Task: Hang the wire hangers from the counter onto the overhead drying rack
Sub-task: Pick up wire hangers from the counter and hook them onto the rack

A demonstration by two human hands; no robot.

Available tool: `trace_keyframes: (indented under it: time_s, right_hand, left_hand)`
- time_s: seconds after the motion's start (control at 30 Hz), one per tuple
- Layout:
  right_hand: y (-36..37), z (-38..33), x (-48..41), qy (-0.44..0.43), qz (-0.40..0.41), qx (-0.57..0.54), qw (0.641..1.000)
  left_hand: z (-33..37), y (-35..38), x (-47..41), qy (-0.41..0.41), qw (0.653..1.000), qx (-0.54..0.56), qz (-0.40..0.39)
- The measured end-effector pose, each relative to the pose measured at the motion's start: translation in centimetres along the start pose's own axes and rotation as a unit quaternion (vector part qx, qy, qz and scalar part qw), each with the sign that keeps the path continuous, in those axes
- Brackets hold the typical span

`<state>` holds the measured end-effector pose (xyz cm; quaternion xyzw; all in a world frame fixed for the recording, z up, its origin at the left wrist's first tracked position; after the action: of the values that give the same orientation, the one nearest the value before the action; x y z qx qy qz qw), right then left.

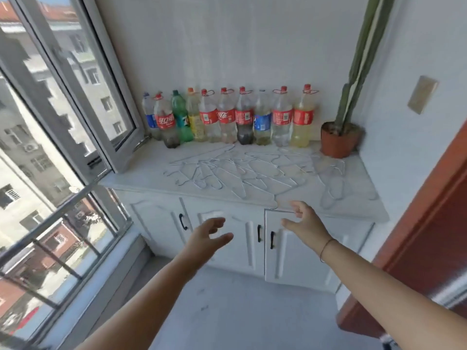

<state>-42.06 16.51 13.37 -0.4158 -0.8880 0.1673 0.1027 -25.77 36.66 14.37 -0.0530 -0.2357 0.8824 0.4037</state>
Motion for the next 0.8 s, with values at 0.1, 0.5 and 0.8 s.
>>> trace_keyframes:
  time_s: [0.1, 0.5, 0.8]
  right_hand:
    - [-1.4, 1.9, -3.4, 0.046, 0.03, -0.03, 0.998]
    - [-7.8, 7.9, -14.6, 0.212, 0.219, -0.139, 0.942]
    - [-12.5, 12.4, -20.7, 0.267, 0.27, -0.226, 0.897]
  left_hand:
    - [0.4, 1.3, -5.0, 0.016, 0.999, -0.007, -0.028]
    - [4.3, 8.1, -22.2, 0.04, 0.985, 0.016, -0.166]
    - [5.7, 16.3, -30.3, 0.026, 0.968, 0.006, -0.25]
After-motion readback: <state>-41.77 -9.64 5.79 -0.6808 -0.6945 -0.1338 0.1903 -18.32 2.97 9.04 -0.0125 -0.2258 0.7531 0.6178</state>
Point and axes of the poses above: each hand's wrist, its own x-axis away from the middle knuckle, its own y-axis out of the palm, z = x × y, the point moved 1 cm from there along -x, towards the middle knuckle, and after that the axes turned 4 degrees about -x, right-handed, at the moved point
